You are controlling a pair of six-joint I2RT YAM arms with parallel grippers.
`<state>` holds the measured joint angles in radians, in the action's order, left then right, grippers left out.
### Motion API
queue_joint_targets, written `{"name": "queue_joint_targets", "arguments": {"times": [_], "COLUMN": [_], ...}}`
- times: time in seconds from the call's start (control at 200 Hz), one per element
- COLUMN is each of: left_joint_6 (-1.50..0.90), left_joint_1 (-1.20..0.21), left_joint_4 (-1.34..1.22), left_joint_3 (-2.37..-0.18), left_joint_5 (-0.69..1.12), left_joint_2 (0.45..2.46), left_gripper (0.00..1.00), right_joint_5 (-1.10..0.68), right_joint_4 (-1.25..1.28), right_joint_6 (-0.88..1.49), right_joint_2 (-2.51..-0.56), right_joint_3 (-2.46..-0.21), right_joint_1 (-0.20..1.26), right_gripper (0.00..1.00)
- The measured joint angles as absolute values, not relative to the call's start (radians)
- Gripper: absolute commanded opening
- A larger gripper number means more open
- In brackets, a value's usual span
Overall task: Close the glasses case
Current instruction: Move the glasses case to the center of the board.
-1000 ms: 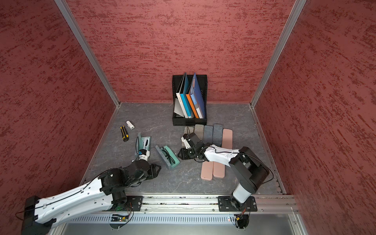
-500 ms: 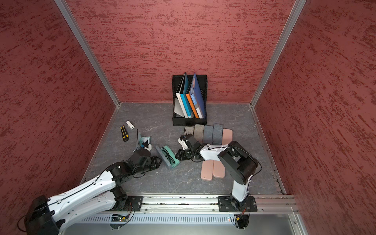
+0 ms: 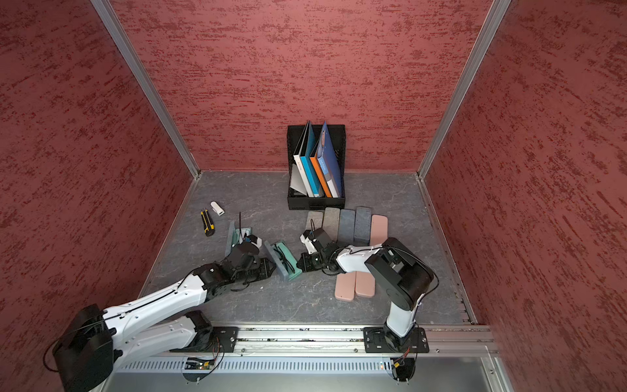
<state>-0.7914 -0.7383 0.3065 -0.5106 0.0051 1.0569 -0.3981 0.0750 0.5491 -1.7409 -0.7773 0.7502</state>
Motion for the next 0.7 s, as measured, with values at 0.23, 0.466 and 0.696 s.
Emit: {"name": "queue_joint_targets", "arguments": {"times": [0.23,0.466,0.696], "left_joint_6": [-0.786,-0.78,-0.781], "left_joint_1": [-0.751,-0.804,-0.865], "left_joint_4": [0.254,0.211,0.193], "left_joint_3": [-0.53,-0.552,-0.557], "left_joint_5": [0.022,0.022,0.017], "left_joint_2": [1.102,1.128,1.133], "left_gripper": [0.28,0.29,0.31], "right_joint_5": [-0.27,-0.121,0.026], "right_joint_4": [0.023,-0.004,-0.102], "right_joint_6": [0.604,0.701,0.788], "right_joint_2": [-1.645,-1.512,-1.37], "right_joint_3": [-0.706,-0.591,-0.509], "right_joint_1": [0.812,0.885,0.959], "right_gripper": [0.06,0.05,0.06]}}
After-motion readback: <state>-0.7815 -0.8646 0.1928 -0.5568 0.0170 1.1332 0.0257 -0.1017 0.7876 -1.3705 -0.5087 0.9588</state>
